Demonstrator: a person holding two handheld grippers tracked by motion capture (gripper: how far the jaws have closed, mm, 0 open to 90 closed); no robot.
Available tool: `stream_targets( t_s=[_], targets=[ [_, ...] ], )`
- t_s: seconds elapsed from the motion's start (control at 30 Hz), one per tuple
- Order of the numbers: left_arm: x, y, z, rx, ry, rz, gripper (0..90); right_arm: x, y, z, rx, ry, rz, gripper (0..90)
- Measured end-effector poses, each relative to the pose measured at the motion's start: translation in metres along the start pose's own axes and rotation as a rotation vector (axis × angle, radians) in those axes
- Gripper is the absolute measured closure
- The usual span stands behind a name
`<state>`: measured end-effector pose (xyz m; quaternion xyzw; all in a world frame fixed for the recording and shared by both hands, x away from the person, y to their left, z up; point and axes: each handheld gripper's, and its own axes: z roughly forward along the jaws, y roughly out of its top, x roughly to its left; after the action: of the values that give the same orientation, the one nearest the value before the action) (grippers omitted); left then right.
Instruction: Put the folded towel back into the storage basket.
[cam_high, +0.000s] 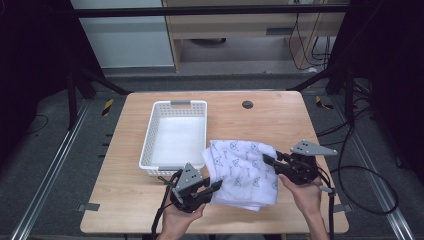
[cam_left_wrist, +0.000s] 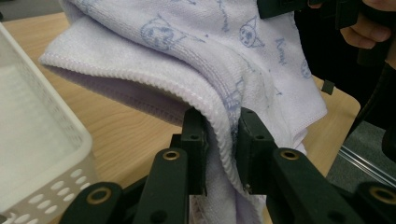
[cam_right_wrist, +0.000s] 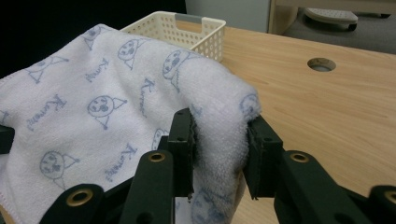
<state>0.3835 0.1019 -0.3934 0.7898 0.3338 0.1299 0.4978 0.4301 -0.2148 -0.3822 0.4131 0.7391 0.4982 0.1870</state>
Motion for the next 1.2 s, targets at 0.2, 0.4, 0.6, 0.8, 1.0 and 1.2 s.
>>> stream_targets(
  t_s=[0.2,0.4,0.6,0.8,1.0,1.2],
  targets=[
    [0.004,0.005,-0.007,-0.018,0.016,0.0,74.1,0.007,0.011,0.003,-0.017,-0.002,-0.018,67.8],
    [0.012,0.011,-0.014,-0.035,0.035,0.001,74.1,0.01,0.021,0.011,-0.041,0.002,-0.02,67.6],
    [0.022,0.02,-0.02,-0.057,0.047,0.0,74.2,0.016,0.037,0.017,-0.063,-0.015,-0.031,67.5],
    [0.034,0.025,-0.026,-0.077,0.057,-0.009,74.2,0.021,0.049,0.023,-0.083,-0.027,-0.033,67.5],
    [0.044,0.028,-0.03,-0.087,0.068,-0.021,74.2,0.027,0.059,0.033,-0.086,-0.035,-0.041,67.5],
    [0.054,0.03,-0.038,-0.106,0.085,-0.04,74.3,0.032,0.067,0.043,-0.101,-0.027,-0.036,67.5]
  ],
)
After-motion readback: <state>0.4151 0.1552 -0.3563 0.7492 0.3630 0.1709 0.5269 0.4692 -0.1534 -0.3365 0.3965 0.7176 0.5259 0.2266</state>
